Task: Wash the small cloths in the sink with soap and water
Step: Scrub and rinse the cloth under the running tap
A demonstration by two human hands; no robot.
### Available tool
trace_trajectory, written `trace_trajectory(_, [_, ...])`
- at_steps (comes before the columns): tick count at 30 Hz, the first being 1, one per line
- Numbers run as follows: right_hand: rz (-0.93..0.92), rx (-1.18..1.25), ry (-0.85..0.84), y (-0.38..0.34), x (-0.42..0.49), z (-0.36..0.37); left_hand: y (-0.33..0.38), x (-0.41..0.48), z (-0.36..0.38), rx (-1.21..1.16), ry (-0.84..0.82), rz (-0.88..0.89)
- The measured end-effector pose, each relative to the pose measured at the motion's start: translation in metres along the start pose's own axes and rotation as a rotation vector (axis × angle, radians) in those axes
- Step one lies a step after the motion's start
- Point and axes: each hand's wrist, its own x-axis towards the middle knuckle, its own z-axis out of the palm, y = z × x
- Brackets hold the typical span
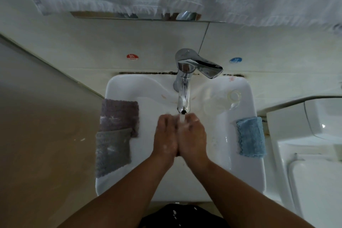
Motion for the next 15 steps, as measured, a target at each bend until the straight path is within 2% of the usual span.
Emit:
trace_trajectory(2, [-0.099,-0.008,-0.09,0.0,-0.012,0.001,0.009,0.001,-0.001,-0.071,0.068,-0.115])
trace_trajectory(3, [-0.125,-0.016,-0.102,0.001,-0.01,-0.001,0.007,-0.001,0.0,-0.077,0.047,-0.143])
trace_trajectory(5, [-0.116,-0.01,-0.034,0.002,0.008,-0.007,0.007,-0.014,0.003,-0.07,-0.042,-0.103])
trace_trajectory(7, [-0.012,0.071,0.056,0.0,0.021,-0.01,0.004,-0.021,0.002,-0.039,-0.107,-0.08])
trace_trajectory(9, [0.022,0.077,0.093,0.0,0.015,-0.007,0.002,-0.014,0.001,0.018,-0.073,-0.008])
trace_trajectory(12, [-0.112,-0.022,-0.078,0.001,-0.011,-0.001,0.011,0.006,-0.003,-0.012,0.081,-0.037])
trace_trajectory(13, [-0.105,-0.001,-0.126,0.002,-0.014,-0.001,0.012,0.009,-0.005,-0.073,0.061,-0.064])
trace_trajectory(15, [-0.086,0.002,-0.091,0.007,-0.002,-0.004,0.01,-0.001,-0.004,-0.176,-0.023,-0.115])
